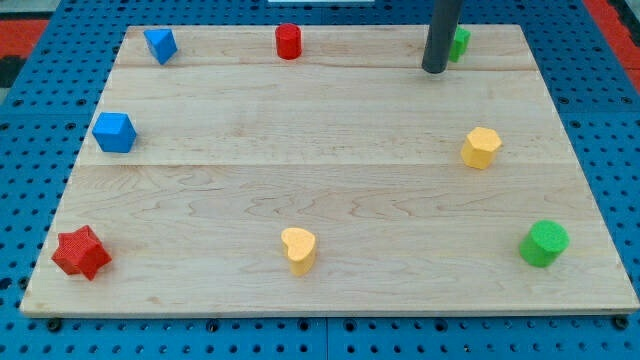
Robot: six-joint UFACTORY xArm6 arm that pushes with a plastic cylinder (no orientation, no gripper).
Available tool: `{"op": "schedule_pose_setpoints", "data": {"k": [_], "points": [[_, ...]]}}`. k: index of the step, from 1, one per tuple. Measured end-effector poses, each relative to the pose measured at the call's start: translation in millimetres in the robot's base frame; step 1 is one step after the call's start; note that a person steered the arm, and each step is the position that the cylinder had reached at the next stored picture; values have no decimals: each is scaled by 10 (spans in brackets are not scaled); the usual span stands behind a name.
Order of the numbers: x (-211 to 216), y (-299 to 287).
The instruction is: Move the arm diagonally to the top left of the yellow hexagon
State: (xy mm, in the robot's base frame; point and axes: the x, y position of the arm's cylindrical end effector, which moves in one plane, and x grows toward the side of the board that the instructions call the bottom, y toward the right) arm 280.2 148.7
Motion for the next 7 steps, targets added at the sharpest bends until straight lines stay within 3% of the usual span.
{"op": "schedule_pose_setpoints", "data": {"k": [7], "points": [[-52,28]]}}
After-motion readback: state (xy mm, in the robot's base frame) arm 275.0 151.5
